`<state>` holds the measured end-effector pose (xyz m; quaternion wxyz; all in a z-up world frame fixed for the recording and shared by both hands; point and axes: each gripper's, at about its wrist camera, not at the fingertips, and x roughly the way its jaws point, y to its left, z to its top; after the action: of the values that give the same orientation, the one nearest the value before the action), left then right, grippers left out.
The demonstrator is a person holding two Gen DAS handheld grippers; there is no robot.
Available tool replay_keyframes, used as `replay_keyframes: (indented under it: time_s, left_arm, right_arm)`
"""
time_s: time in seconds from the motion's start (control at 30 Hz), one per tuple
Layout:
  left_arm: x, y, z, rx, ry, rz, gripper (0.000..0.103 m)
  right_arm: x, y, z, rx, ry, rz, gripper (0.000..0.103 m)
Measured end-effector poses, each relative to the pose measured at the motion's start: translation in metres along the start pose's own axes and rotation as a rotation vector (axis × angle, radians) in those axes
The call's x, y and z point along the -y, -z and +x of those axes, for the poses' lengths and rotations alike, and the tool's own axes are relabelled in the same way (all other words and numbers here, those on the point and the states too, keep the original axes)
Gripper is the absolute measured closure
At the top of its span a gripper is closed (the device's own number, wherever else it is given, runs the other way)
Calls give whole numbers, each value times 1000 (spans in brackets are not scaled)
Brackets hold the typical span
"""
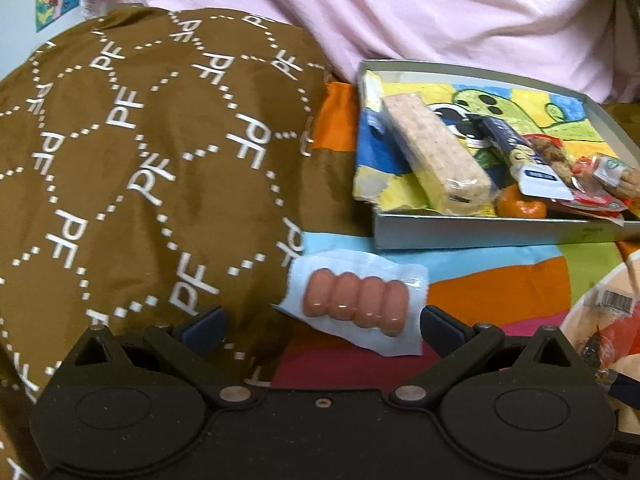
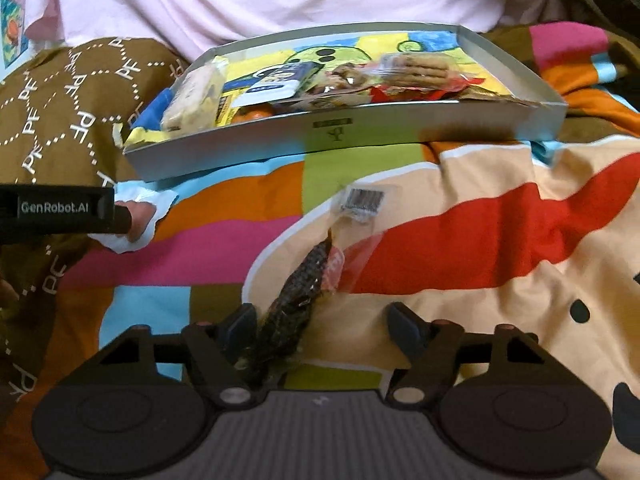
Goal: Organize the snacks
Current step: 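Grasp the sausage pack with the left tool while the right tool grasps the jerky packet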
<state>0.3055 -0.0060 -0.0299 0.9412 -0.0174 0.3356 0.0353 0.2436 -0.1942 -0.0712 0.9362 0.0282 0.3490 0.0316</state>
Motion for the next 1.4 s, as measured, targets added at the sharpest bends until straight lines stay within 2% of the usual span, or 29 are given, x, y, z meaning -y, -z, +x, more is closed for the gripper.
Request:
replay_keyframes:
  time_s: [0.13,0.33,0.53,0.7,1.1,1.23,1.4]
  left_arm:
    - [8,-3,7,-7,43,43,1]
    - [14,-12,30,-70,75,106,1]
    - [5,-16,43,-97,136,80,2]
    - [3,-12,39,-98,157,50,13]
    - [11,0,22,-120,153,-5,14]
    - [17,5,11,-114,136,6,14]
    - [27,14,-5,-98,130,36,16]
  right_arm:
    - [1,0,-2,6,-7,4,38]
    - [-1,-1,-2,14,-36,3,49]
    - [1,-3,1,27,-56,21,48]
    - [6,-5,2,28,-82,59,46]
    - [4,-6,2,25,-77,56,61]
    - [5,-6,0,18,-82,50,76]
    - [9,-7,-1,2,-110,52,81]
